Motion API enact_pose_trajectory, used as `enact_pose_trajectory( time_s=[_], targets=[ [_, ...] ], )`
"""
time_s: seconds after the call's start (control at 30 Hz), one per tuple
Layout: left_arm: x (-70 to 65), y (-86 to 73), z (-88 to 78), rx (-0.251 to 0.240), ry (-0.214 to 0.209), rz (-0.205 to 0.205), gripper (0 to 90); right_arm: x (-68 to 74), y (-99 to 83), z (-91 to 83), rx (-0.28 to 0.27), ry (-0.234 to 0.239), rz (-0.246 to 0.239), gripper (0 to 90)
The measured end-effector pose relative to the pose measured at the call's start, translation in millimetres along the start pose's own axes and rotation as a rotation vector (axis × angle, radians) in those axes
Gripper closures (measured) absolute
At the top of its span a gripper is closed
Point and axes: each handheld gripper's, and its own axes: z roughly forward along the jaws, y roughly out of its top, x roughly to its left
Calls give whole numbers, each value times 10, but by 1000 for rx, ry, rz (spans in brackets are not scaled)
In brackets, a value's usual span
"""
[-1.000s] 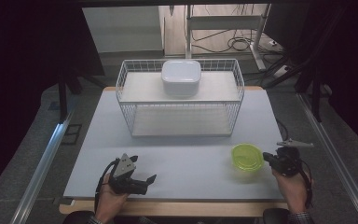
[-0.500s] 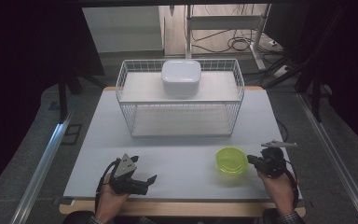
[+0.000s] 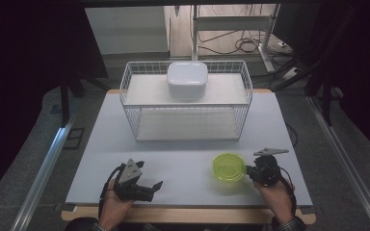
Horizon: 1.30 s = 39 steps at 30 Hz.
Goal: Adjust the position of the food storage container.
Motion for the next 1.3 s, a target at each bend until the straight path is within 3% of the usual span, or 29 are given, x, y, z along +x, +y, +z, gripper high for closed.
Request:
enact_pose_trajectory(
  time_s=[0.4,0.83,1.3],
  targets=[
    [-8,-2,18,10,-3,2,37,142,26,163,17,111,4,882],
    [-14,-5,33,19,-6,2,36,374,183,440,20,217,-32,880],
    [-19,-8,43,27,-6,7,36,567,326,684,43,266,-69,880]
  ],
)
